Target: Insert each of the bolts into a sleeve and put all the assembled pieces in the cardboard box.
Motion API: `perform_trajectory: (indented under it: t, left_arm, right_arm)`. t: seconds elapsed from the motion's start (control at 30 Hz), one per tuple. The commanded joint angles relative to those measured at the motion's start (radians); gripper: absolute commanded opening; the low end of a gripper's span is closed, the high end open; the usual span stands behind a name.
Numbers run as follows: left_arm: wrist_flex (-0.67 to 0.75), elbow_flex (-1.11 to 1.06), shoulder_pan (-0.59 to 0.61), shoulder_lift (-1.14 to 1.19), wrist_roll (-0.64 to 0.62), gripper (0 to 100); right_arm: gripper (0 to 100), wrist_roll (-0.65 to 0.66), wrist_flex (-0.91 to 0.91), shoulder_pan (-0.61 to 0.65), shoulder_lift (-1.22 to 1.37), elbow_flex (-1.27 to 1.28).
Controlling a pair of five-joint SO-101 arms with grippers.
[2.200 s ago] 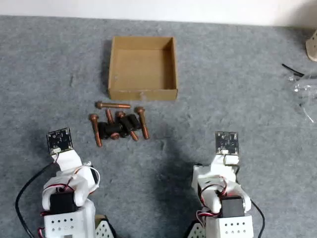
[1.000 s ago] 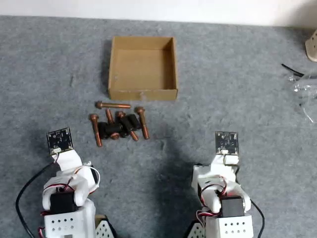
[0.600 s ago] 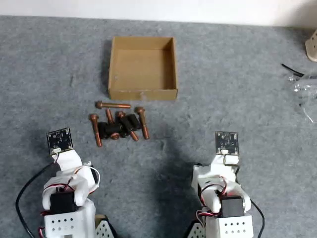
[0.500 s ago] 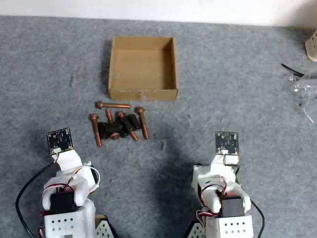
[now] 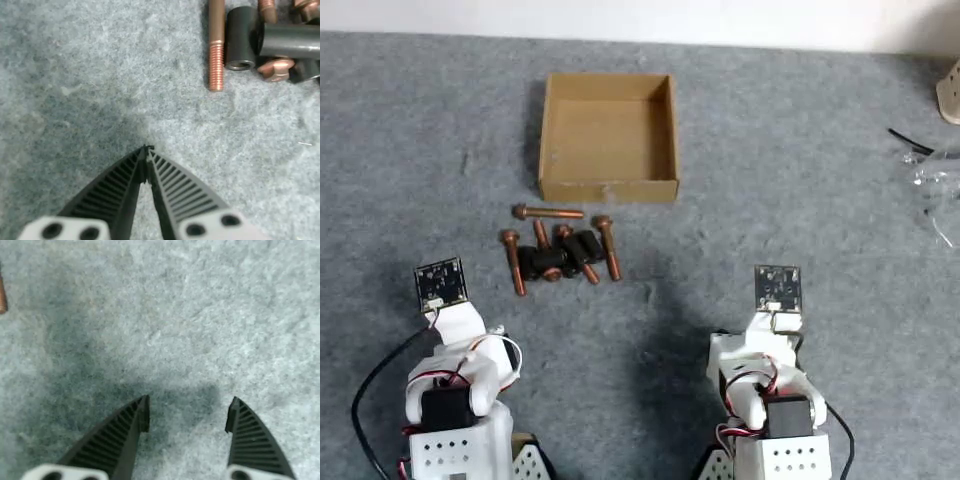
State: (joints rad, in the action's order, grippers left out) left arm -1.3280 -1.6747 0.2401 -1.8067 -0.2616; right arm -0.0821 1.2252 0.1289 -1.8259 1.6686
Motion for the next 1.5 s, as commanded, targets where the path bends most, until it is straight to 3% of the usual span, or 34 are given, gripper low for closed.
perform_trajectory:
  t: [0.0, 0.33, 0.53, 0.7, 0.8, 0.93, 1.07, 1.33, 1.47]
  left_arm:
    - [-0.006, -0.022, 0.004, 0.004, 0.011, 1]
    - [0.055, -0.022, -0.255, 0.002, 0.014, 1]
    - [0.238, -0.022, -0.274, 0.005, 0.011, 1]
    - [0.13, -0.022, -0.274, 0.004, 0.009, 1]
    - [0.124, -0.01, -0.251, 0.002, 0.014, 1]
    - [0.124, 0.102, -0.073, 0.002, 0.026, 1]
    - [0.143, 0.243, 0.101, 0.002, 0.333, 1]
    - [0.149, 0.438, 0.107, 0.008, 0.362, 1]
    - [0.144, 0.545, 0.054, 0.015, 0.367, 1]
  right_arm:
    - [23.8, -0.009, 0.012, -0.01, -0.01, 0.156]
    - [23.8, -0.009, 0.012, -0.01, -0.01, 0.156]
    - [23.8, -0.009, 0.012, -0.01, -0.01, 0.156]
    - [23.8, -0.009, 0.012, -0.01, -0.01, 0.156]
    - [23.8, -0.009, 0.012, -0.01, -0.01, 0.156]
    - [23.8, -0.009, 0.012, -0.008, -0.01, 0.156]
    - [23.8, -0.014, 0.012, -0.005, -0.01, 0.156]
    - [23.8, -0.015, 0.01, -0.005, -0.01, 0.156]
    - [23.8, -0.015, 0.002, -0.005, -0.01, 0.156]
